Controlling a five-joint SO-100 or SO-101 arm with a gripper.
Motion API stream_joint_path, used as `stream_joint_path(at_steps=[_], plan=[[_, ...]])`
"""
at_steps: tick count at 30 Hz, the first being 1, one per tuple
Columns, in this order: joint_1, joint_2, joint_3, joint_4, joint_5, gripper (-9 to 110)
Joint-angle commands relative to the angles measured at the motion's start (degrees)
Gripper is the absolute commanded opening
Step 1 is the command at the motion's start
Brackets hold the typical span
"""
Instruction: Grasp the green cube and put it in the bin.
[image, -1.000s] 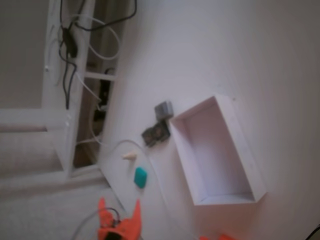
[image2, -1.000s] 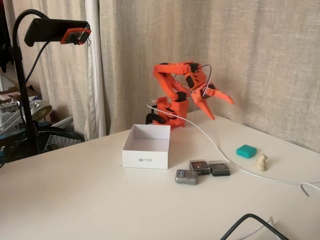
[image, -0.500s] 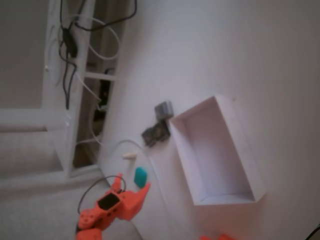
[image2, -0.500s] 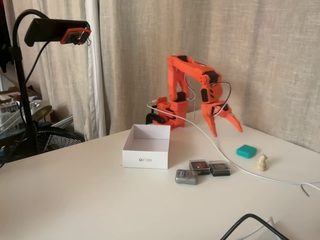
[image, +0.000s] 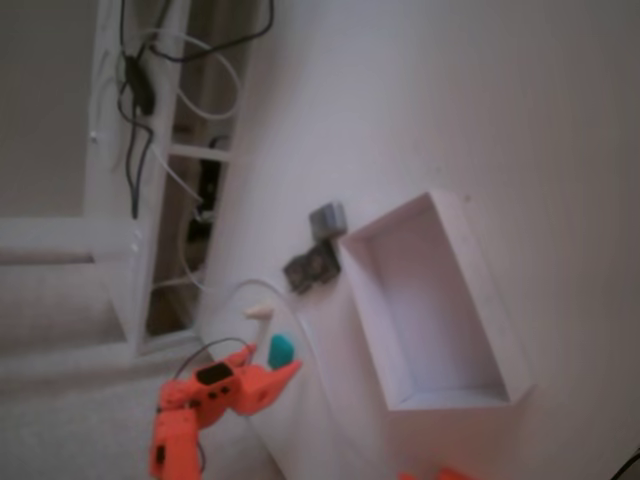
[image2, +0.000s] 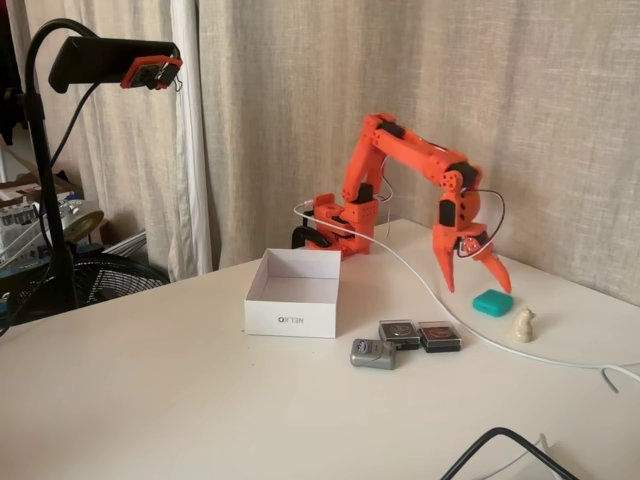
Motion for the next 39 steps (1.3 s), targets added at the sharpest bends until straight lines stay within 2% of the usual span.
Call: stream_joint_path(at_steps=[1,9,19,39], plan=[[0.35,-1.14,-3.08,-0.18,0.09,45],[-0.7,-7.21,-9.23,0.26,0.0,45],[-4.92,-8.09,-9.49,3.52,-0.09,45],[-2.81,-15.29,-16.35,6.77,-0.09,45]])
